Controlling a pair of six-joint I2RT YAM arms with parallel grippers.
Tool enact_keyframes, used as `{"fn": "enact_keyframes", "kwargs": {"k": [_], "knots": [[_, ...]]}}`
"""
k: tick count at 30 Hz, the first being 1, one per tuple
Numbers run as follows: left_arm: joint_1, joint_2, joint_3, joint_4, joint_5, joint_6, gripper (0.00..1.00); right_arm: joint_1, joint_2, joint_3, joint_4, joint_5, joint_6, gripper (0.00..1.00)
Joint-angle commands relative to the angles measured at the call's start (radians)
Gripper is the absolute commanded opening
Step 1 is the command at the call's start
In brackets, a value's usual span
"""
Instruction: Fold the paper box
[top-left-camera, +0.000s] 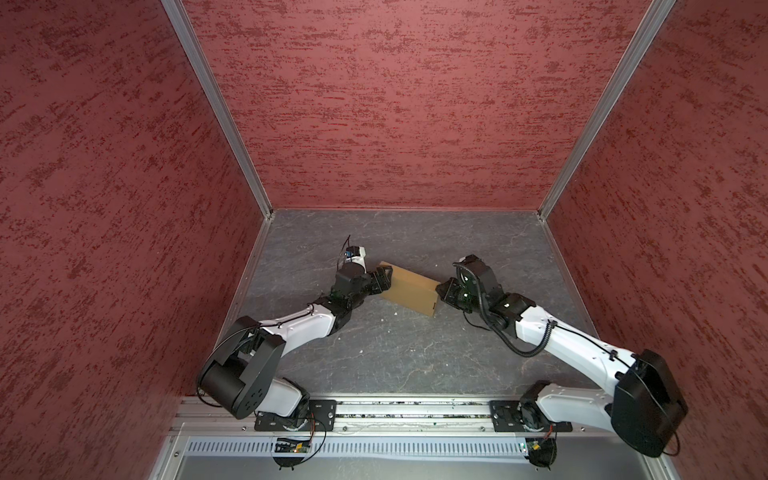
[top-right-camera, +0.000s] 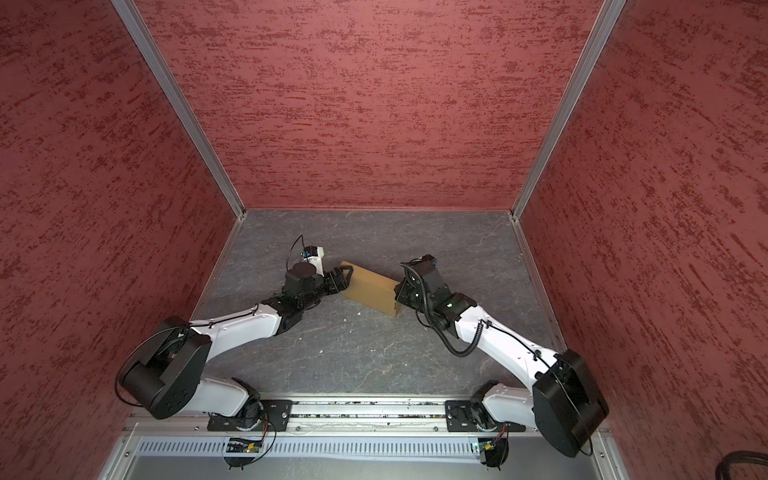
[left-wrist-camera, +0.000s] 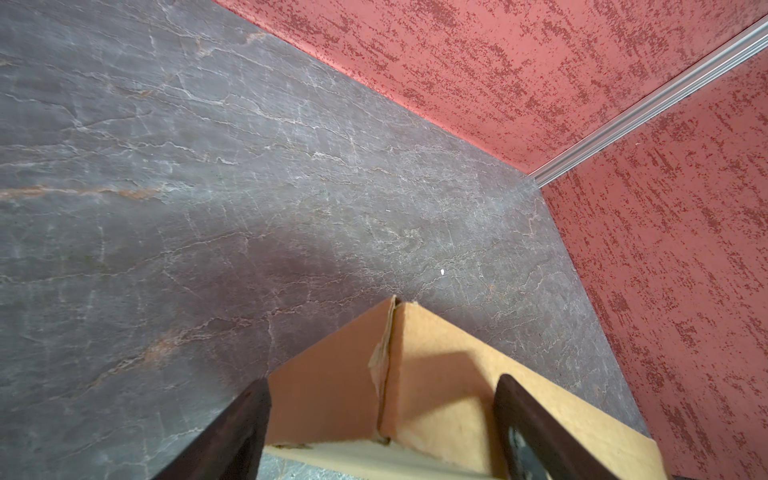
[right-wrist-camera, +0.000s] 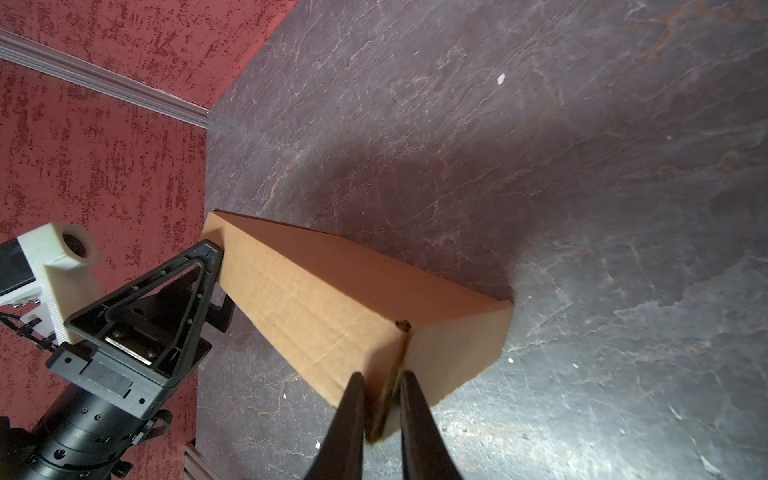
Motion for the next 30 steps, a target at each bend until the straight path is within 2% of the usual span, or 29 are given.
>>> {"fn": "enact_keyframes", "kwargs": {"k": [1, 10, 18, 21, 27, 30], "knots": [[-0.016, 0.048, -0.037, -0.213, 0.006, 0.025, 0.84, 0.0, 0.031, -0.031, 0.014, -0.017, -0.028, 0.15], [-0.02, 0.035, -0.059, -0.219, 0.024, 0.001, 0.78, -0.006, 0.087, -0.067, 0.093, -0.015, -0.077, 0.12], [0.013, -0.023, -0.045, -0.268, 0.068, -0.01, 0.77, -0.05, 0.097, -0.07, 0.127, -0.031, -0.12, 0.12], [0.031, -0.056, -0.033, -0.298, 0.097, -0.007, 0.78, -0.066, 0.095, -0.046, 0.114, -0.046, -0.152, 0.17], [0.063, -0.12, 0.003, -0.35, 0.156, 0.016, 0.82, -0.085, 0.091, 0.007, 0.083, -0.06, -0.193, 0.35], [0.081, -0.143, 0.026, -0.372, 0.187, 0.023, 0.83, -0.09, 0.085, 0.037, 0.067, -0.065, -0.21, 0.4]]}}
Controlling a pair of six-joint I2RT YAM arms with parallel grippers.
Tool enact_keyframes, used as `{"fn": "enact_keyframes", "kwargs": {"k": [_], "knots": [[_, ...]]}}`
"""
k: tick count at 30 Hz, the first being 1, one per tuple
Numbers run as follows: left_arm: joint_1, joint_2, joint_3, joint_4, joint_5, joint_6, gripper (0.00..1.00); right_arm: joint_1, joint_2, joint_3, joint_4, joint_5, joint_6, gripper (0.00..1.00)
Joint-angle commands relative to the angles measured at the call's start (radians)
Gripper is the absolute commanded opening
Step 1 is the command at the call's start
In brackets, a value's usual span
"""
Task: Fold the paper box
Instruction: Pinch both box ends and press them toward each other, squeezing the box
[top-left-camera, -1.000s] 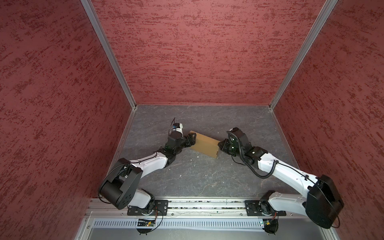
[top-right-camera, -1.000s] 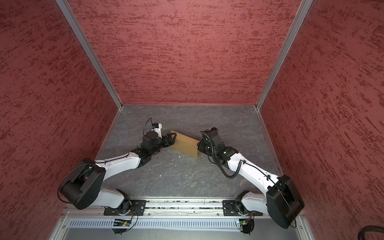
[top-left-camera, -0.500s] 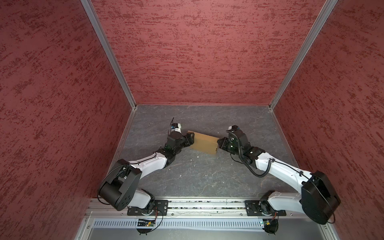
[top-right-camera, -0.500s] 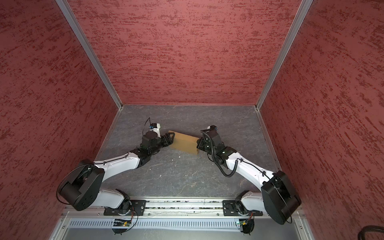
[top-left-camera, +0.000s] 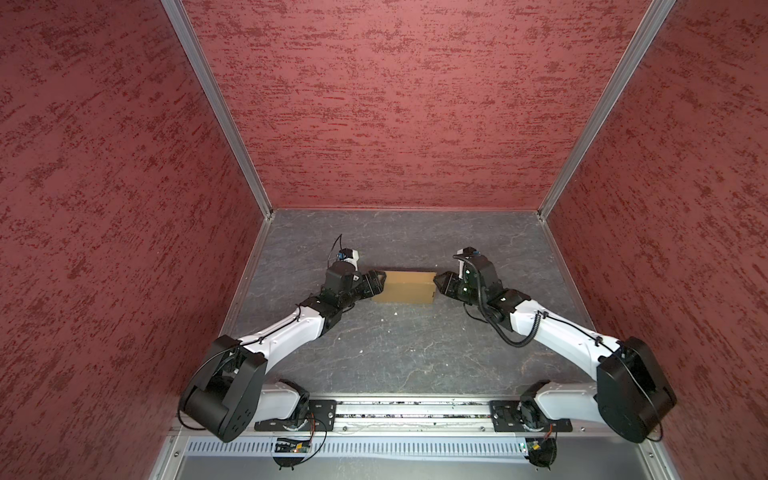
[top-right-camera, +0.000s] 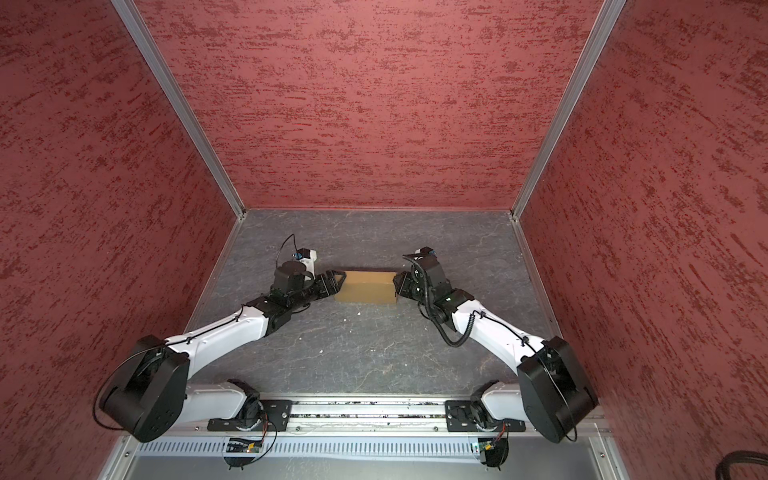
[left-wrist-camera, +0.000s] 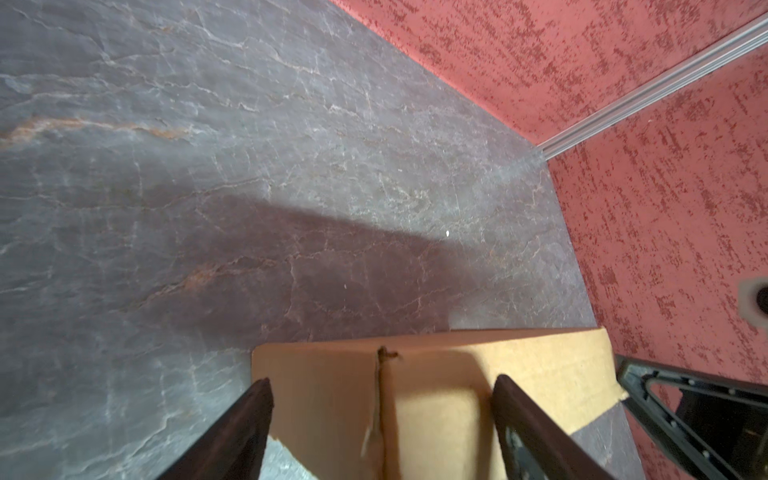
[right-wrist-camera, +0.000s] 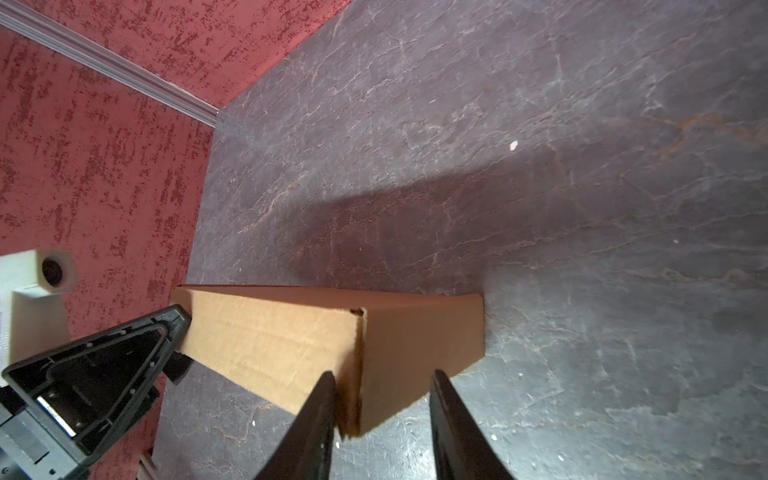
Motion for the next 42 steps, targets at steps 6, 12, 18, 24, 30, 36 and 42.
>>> {"fn": "enact_keyframes", "kwargs": {"k": [6, 12, 18, 24, 30, 36, 42], "knots": [[0.036, -0.037, 0.058, -0.166, 0.105, 0.053, 0.84, -0.015, 0.0, 0.112, -0.112, -0.033, -0.071, 0.44], [0.061, -0.036, 0.075, -0.17, 0.136, 0.054, 0.84, -0.024, 0.008, 0.18, -0.153, -0.046, -0.097, 0.46], [0.076, -0.034, 0.075, -0.165, 0.152, 0.052, 0.84, -0.029, 0.03, 0.19, -0.188, -0.047, -0.113, 0.46], [0.123, -0.063, 0.076, -0.165, 0.209, 0.041, 0.83, -0.046, 0.046, 0.18, -0.165, -0.07, -0.117, 0.47], [0.194, -0.103, 0.081, -0.159, 0.297, 0.034, 0.82, -0.057, 0.077, 0.19, -0.134, -0.121, -0.121, 0.48], [0.236, -0.07, 0.084, -0.11, 0.387, 0.03, 0.67, -0.058, 0.104, 0.179, -0.107, -0.139, -0.115, 0.48], [0.239, 0.004, 0.08, -0.027, 0.458, 0.005, 0.56, -0.059, 0.121, 0.161, -0.081, -0.15, -0.108, 0.48]]}}
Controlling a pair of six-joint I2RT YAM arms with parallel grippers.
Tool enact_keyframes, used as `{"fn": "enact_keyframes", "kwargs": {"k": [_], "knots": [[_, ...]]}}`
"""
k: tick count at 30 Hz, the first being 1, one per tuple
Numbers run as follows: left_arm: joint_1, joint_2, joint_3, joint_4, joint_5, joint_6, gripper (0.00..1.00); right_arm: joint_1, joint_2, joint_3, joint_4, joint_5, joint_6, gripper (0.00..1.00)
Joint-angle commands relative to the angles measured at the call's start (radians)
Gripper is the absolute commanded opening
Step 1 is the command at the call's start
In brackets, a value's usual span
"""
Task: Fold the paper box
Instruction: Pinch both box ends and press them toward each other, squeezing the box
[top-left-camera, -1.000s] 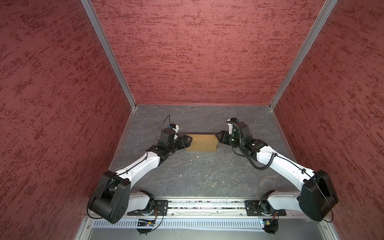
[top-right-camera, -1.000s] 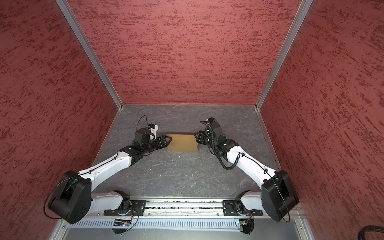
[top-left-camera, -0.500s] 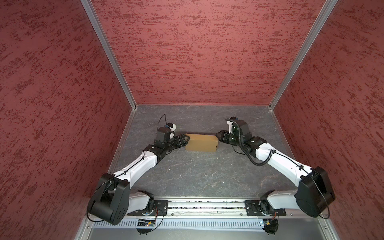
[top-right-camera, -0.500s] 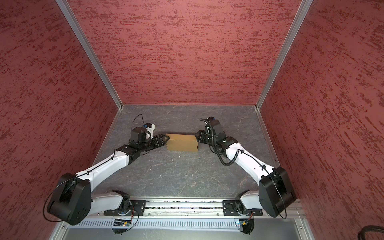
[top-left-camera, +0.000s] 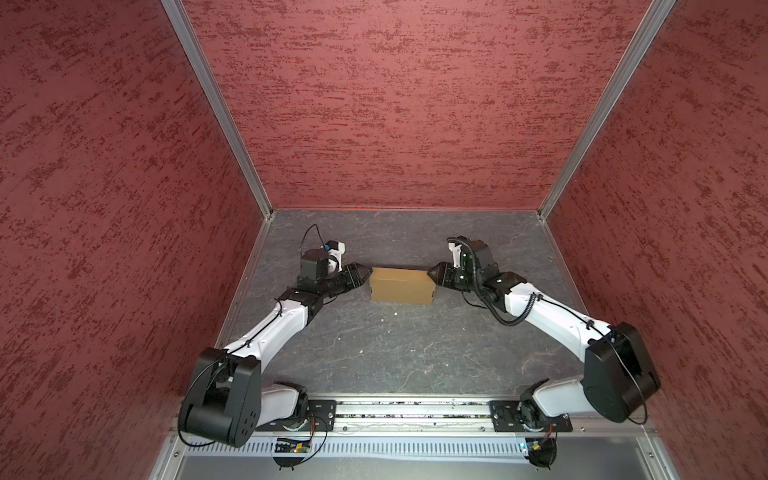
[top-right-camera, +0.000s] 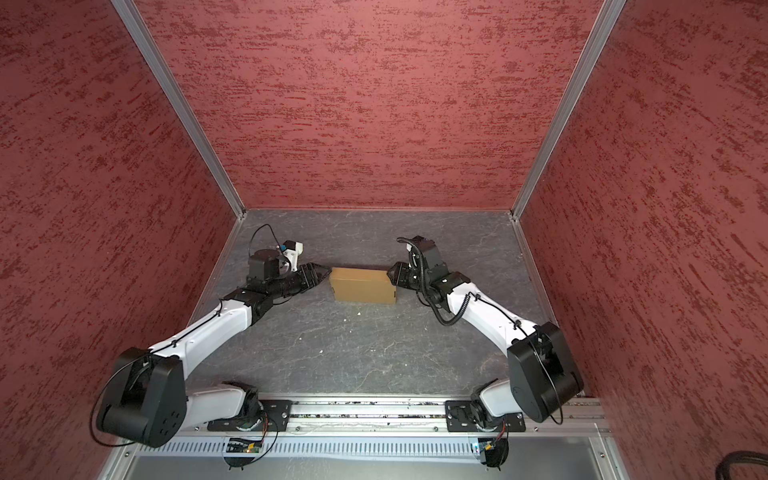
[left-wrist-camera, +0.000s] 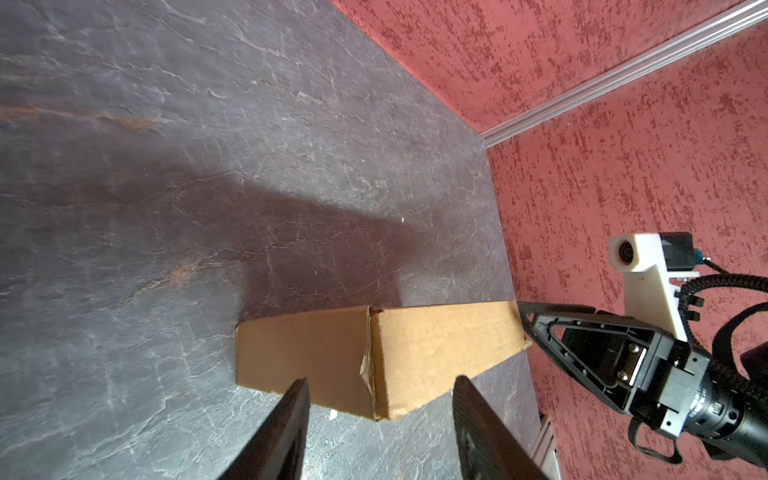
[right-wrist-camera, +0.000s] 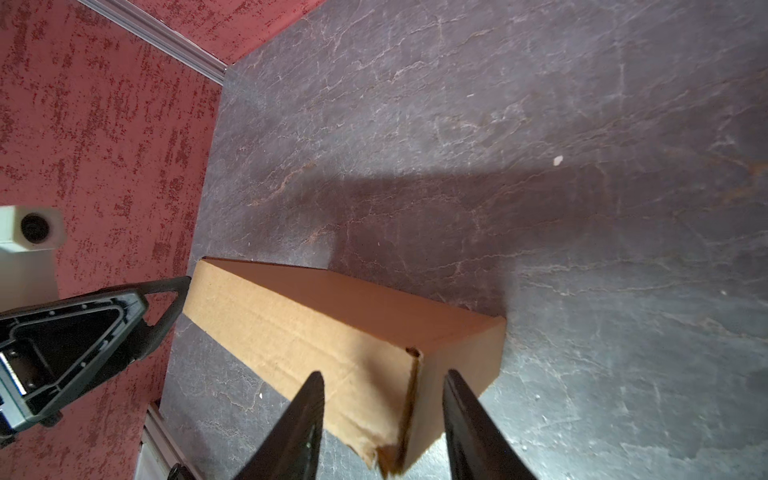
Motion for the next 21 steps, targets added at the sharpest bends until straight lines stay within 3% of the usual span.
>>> {"fn": "enact_keyframes", "kwargs": {"k": [1, 9, 21], "knots": [[0.005, 0.038, 0.017, 0.073, 0.063, -0.009, 0.55, -0.009, 0.013, -0.017, 0.041, -0.021, 0.003, 0.48], [0.005, 0.105, -0.008, 0.129, 0.068, -0.014, 0.5, -0.011, 0.014, -0.041, 0.055, -0.03, 0.011, 0.46], [-0.003, 0.175, -0.065, 0.166, 0.036, -0.012, 0.35, -0.019, 0.075, -0.111, 0.14, -0.066, 0.038, 0.32]]}}
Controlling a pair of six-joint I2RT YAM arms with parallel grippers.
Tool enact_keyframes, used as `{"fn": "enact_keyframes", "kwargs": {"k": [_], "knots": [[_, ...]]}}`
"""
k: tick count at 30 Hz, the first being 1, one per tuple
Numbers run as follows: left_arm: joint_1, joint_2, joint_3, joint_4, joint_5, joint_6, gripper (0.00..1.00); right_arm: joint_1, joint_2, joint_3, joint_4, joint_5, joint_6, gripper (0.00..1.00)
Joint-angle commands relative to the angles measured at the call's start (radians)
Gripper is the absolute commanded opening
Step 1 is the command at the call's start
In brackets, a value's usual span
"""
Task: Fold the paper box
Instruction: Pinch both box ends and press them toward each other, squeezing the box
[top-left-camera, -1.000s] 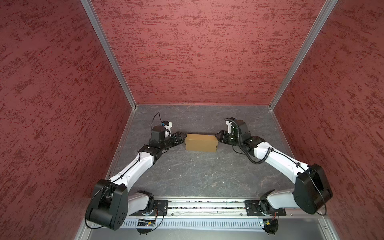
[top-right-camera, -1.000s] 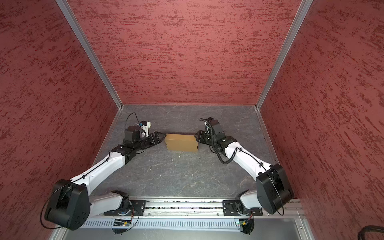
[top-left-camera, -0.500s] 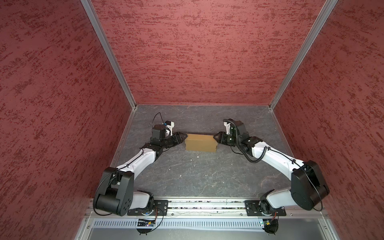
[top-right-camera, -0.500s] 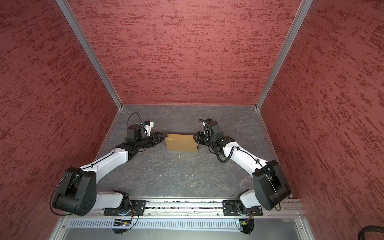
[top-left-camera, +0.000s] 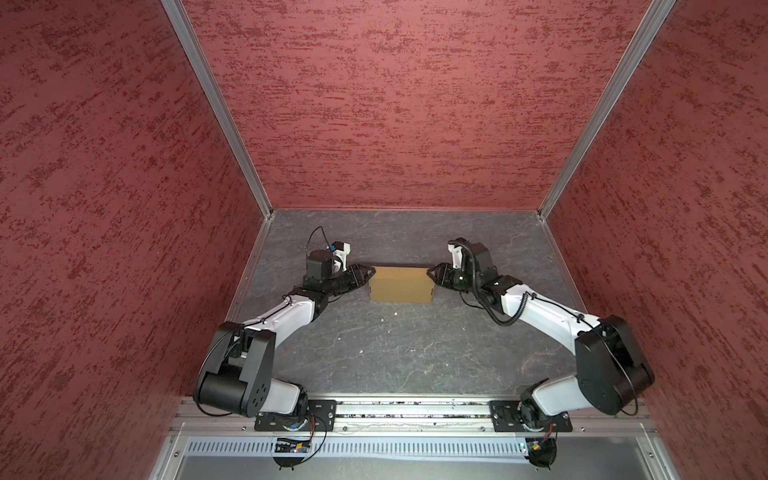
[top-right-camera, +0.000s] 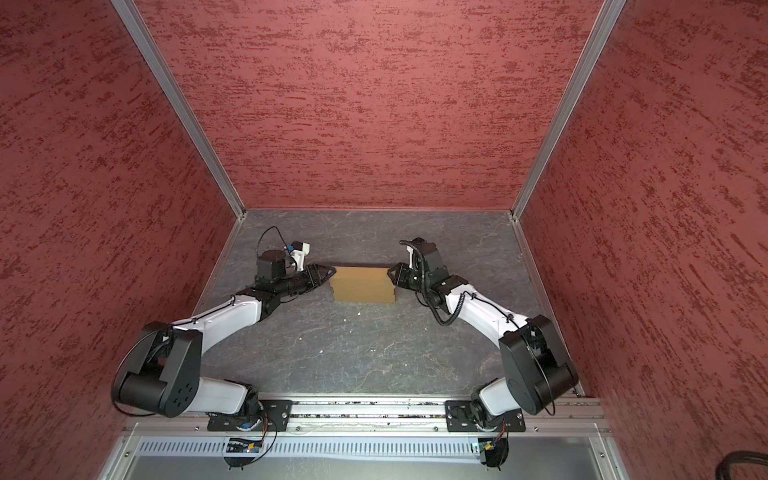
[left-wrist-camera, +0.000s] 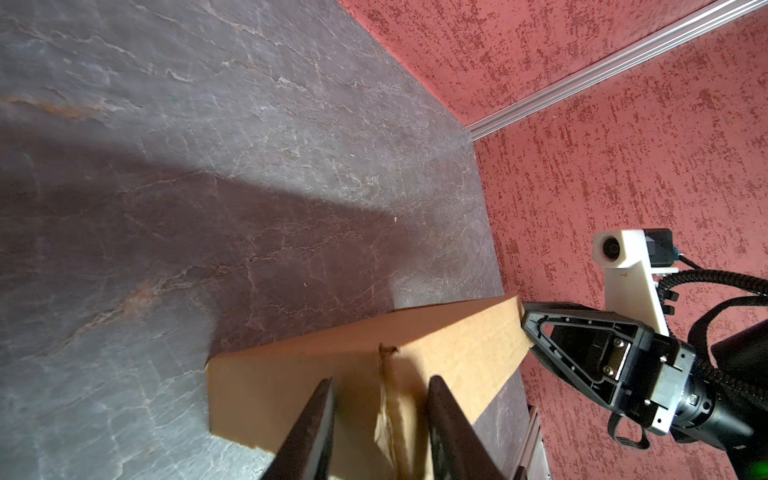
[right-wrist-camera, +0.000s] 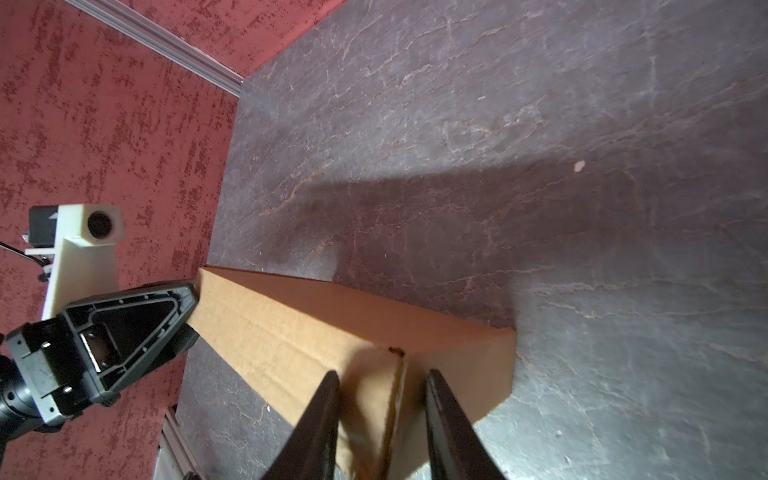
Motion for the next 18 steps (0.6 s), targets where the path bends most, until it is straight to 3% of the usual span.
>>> {"fn": "enact_keyframes", "kwargs": {"k": [1, 10, 18], "knots": [[-0.006, 0.044, -0.044, -0.021, -0.024, 0.012, 0.34, -0.003, 0.035, -0.053, -0.01, -0.02, 0.015, 0.3], [-0.035, 0.116, -0.066, 0.021, -0.047, 0.008, 0.25, -0.009, 0.059, -0.109, 0.037, -0.035, 0.016, 0.21], [-0.053, 0.114, -0.071, 0.005, -0.069, 0.009, 0.23, -0.01, 0.08, -0.134, 0.074, -0.05, 0.017, 0.19]]}}
